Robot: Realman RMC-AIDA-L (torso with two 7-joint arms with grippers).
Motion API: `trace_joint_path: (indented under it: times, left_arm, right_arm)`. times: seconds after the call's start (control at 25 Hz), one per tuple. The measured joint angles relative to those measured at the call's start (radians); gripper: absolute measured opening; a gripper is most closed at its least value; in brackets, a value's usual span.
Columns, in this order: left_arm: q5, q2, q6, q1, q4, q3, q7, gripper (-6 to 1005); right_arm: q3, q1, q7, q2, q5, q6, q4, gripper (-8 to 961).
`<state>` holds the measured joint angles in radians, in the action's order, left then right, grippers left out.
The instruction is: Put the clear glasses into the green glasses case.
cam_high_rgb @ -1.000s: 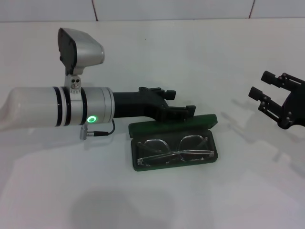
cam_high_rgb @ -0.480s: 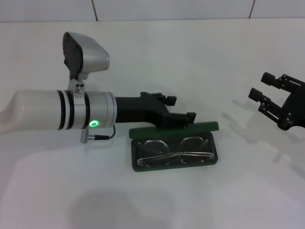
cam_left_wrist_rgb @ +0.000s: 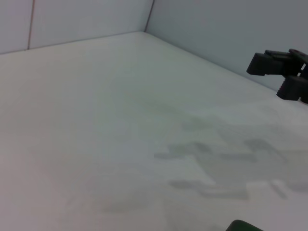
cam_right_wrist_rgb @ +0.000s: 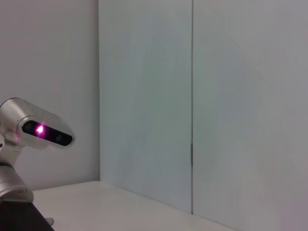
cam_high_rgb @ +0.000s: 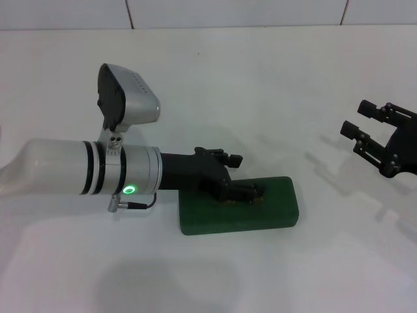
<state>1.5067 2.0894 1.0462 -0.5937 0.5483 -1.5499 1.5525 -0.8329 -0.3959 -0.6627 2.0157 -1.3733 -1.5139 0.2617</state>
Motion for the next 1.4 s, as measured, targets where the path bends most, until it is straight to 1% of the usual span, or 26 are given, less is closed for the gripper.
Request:
trace_joint_path:
  times: [0.16, 0.32, 0.4, 0.48, 0.52, 0.6, 0.64, 0.68, 0.72, 0.76, 0.84, 0.88, 0.96, 1.08, 1.16, 1.28, 1.36, 1.4]
  left_arm:
    - [-0.035, 0.0, 0.0, 0.011, 0.0, 0.006, -0.017, 847]
    - [-0.172, -0.003, 0.009, 0.044, 0.001, 0.015, -0.127, 847]
    - [-0.243, -0.003, 0.049, 0.071, -0.001, 0.047, -0.225, 847]
    - [-0.296, -0.002, 0.137, 0.102, -0.009, 0.104, -0.331, 847]
    - [-0.308, -0.002, 0.185, 0.114, -0.013, 0.129, -0.371, 847]
    - [-0.31, -0.01, 0.302, 0.134, -0.02, 0.175, -0.431, 847]
    - [-0.308, -0.02, 0.358, 0.141, -0.022, 0.191, -0.449, 847]
    - [-0.304, -0.031, 0.403, 0.148, -0.023, 0.194, -0.462, 847]
    - [-0.298, -0.046, 0.461, 0.156, -0.023, 0.197, -0.479, 847]
    - [-0.292, -0.055, 0.498, 0.163, -0.023, 0.197, -0.49, 847]
    - [-0.28, -0.069, 0.562, 0.177, -0.022, 0.199, -0.516, 848]
    - [-0.275, -0.072, 0.576, 0.187, -0.021, 0.199, -0.529, 848]
    - [-0.265, -0.073, 0.588, 0.206, -0.019, 0.2, -0.561, 848]
    - [-0.235, -0.069, 0.591, 0.23, -0.013, 0.197, -0.603, 848]
    - [-0.21, -0.068, 0.596, 0.235, -0.01, 0.197, -0.613, 848]
    - [-0.201, -0.068, 0.599, 0.232, -0.011, 0.2, -0.614, 848]
    - [-0.196, -0.069, 0.598, 0.229, -0.015, 0.201, -0.615, 848]
    - [-0.193, -0.07, 0.598, 0.228, -0.016, 0.201, -0.615, 848]
  right_arm:
    - [0.0, 0.0, 0.0, 0.0, 0.0, 0.0, 0.0, 496]
    - [-0.003, -0.001, 0.0, 0.001, 0.0, -0.003, 0.0, 512]
    - [-0.006, -0.005, -0.003, 0.001, 0.0, -0.008, 0.0, 520]
    - [-0.014, -0.012, -0.025, 0.001, -0.006, -0.022, 0.008, 527]
    - [-0.028, -0.021, -0.054, -0.003, -0.016, -0.035, 0.019, 531]
    - [-0.077, -0.045, -0.146, -0.021, -0.042, -0.074, 0.052, 539]
    - [-0.108, -0.059, -0.196, -0.034, -0.059, -0.1, 0.072, 543]
    - [-0.131, -0.071, -0.231, -0.044, -0.073, -0.127, 0.085, 547]
    - [-0.158, -0.089, -0.271, -0.058, -0.085, -0.162, 0.098, 551]
    - [-0.182, -0.108, -0.31, -0.072, -0.096, -0.207, 0.107, 555]
    - [-0.194, -0.12, -0.342, -0.086, -0.101, -0.258, 0.113, 563]
    - [-0.197, -0.121, -0.352, -0.093, -0.106, -0.282, 0.117, 566]
    - [-0.198, -0.118, -0.351, -0.093, -0.129, -0.301, 0.13, 574]
    - [-0.199, -0.114, -0.327, -0.069, -0.174, -0.267, 0.143, 586]
    - [-0.202, -0.114, -0.318, -0.055, -0.191, -0.252, 0.153, 794]
    - [-0.202, -0.119, -0.317, -0.044, -0.21, -0.248, 0.167, 838]
    - [-0.2, -0.122, -0.316, -0.042, -0.211, -0.243, 0.168, 868]
    - [-0.2, -0.122, -0.315, -0.042, -0.211, -0.241, 0.17, 868]
